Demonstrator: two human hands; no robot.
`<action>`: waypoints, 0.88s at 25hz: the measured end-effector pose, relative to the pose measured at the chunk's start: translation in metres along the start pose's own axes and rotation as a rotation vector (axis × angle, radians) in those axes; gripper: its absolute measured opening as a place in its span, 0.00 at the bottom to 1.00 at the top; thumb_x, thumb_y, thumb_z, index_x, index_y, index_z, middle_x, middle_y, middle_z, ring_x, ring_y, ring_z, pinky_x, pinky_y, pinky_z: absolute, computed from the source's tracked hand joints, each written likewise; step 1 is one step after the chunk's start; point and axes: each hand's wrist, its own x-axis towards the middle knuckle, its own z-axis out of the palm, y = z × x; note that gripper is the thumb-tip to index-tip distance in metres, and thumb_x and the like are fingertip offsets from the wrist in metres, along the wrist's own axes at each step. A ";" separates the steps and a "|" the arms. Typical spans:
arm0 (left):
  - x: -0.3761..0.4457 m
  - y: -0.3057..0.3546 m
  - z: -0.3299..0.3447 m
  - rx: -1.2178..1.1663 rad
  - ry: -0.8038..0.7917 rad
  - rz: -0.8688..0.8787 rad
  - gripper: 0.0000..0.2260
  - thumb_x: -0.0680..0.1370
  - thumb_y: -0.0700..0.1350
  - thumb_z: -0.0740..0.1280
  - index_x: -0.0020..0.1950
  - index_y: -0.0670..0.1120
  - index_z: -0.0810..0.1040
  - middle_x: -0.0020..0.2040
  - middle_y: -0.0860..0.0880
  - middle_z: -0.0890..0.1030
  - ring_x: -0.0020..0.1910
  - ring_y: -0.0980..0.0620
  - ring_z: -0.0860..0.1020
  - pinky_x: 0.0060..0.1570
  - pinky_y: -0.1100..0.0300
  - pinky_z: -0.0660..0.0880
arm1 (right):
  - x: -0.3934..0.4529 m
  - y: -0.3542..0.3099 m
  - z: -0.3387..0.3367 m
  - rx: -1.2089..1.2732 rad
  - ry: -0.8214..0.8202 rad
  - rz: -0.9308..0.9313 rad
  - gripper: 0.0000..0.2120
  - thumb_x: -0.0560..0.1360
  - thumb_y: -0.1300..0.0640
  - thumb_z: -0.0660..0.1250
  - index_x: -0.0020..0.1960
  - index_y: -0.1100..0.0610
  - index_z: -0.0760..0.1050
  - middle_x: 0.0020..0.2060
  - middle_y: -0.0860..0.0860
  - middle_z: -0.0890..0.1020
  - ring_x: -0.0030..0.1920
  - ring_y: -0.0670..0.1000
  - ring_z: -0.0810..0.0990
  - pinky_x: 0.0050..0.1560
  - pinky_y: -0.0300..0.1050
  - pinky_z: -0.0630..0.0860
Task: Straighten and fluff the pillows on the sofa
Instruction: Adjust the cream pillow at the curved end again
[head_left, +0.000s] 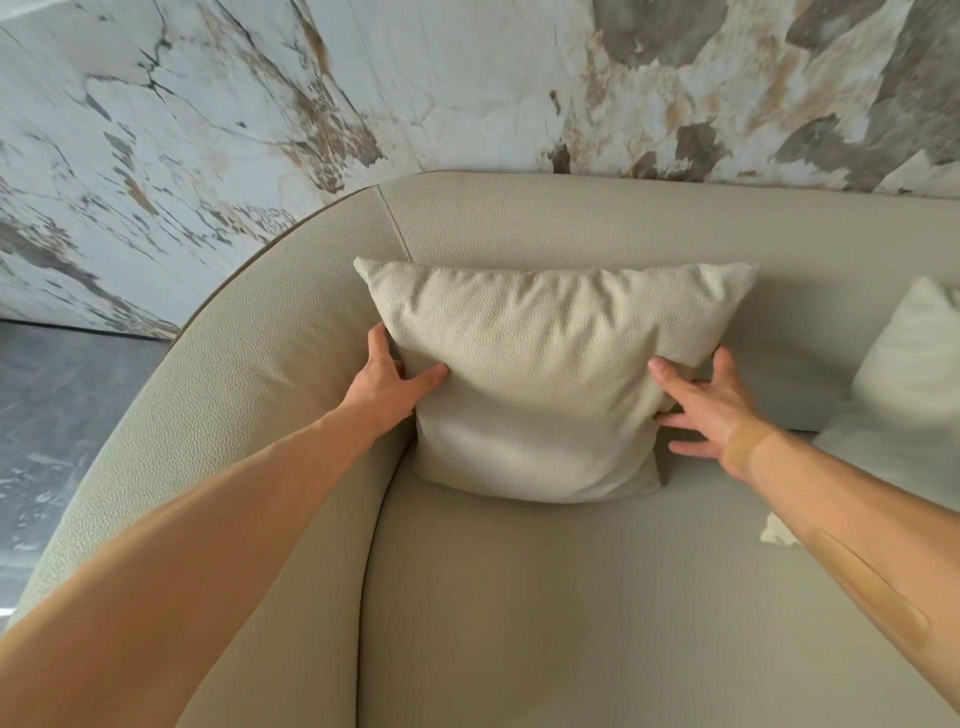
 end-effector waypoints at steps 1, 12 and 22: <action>0.002 0.001 0.000 0.011 0.015 0.008 0.38 0.71 0.57 0.75 0.73 0.60 0.54 0.63 0.45 0.74 0.57 0.44 0.77 0.54 0.45 0.80 | 0.001 -0.001 0.001 0.009 -0.005 0.004 0.27 0.71 0.40 0.70 0.63 0.40 0.59 0.61 0.46 0.75 0.50 0.55 0.82 0.48 0.57 0.80; -0.001 0.006 0.003 0.084 0.034 -0.012 0.43 0.74 0.56 0.72 0.78 0.59 0.45 0.68 0.44 0.72 0.63 0.40 0.74 0.61 0.40 0.75 | 0.005 0.004 0.005 -0.235 0.087 -0.140 0.34 0.75 0.40 0.65 0.75 0.49 0.55 0.69 0.51 0.73 0.66 0.59 0.73 0.67 0.57 0.69; -0.069 0.027 -0.008 0.268 0.009 0.150 0.50 0.69 0.61 0.74 0.77 0.65 0.40 0.79 0.50 0.60 0.74 0.46 0.65 0.66 0.50 0.67 | -0.092 0.004 -0.017 -0.708 -0.042 -0.377 0.41 0.74 0.40 0.66 0.78 0.42 0.44 0.78 0.48 0.56 0.76 0.51 0.59 0.70 0.53 0.64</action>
